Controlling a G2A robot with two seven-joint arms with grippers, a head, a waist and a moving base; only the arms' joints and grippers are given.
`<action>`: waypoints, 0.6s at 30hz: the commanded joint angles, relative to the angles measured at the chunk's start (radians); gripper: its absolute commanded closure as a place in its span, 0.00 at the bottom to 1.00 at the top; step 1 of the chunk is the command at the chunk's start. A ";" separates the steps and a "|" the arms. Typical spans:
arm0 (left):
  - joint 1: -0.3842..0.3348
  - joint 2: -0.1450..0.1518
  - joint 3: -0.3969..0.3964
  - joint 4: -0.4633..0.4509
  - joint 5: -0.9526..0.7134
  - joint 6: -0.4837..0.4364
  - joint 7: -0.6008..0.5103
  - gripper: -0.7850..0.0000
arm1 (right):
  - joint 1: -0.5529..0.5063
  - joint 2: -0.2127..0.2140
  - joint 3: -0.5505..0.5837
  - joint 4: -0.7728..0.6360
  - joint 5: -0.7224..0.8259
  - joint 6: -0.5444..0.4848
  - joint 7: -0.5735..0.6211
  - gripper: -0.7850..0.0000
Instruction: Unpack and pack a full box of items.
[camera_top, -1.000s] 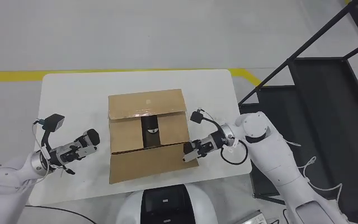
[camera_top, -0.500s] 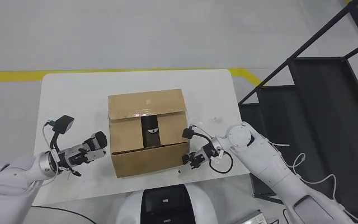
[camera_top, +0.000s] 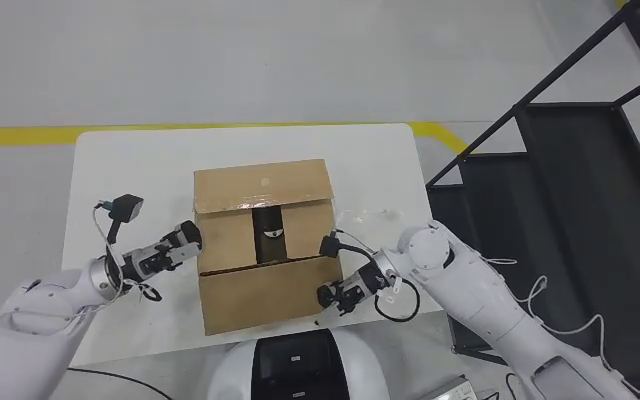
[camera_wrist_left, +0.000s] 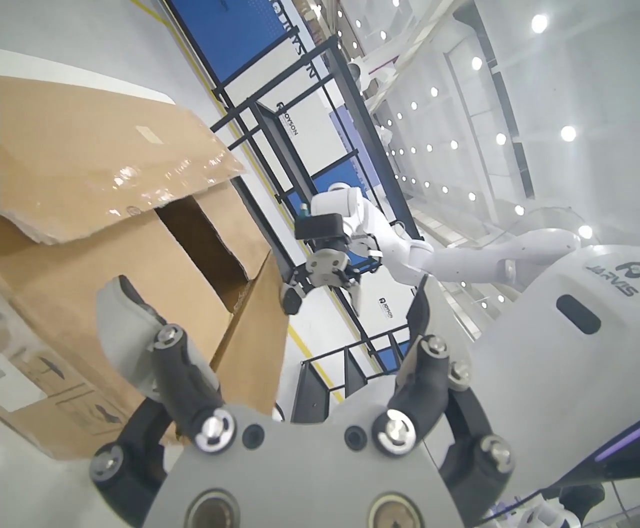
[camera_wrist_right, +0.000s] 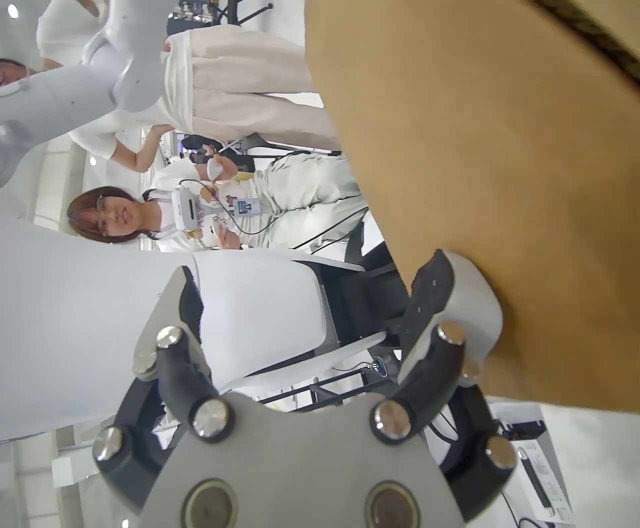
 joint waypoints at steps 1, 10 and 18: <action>-0.026 -0.008 0.022 0.027 -0.031 0.011 0.020 0.00 | -0.013 0.017 0.005 -0.044 0.035 0.001 0.001 0.00; -0.138 -0.038 0.097 0.135 -0.109 0.080 -0.023 0.00 | -0.011 0.086 -0.021 -0.132 0.142 -0.011 -0.011 0.00; -0.235 -0.070 0.155 0.162 -0.233 0.018 -0.083 0.00 | 0.020 0.126 -0.064 -0.115 0.198 -0.046 -0.046 0.00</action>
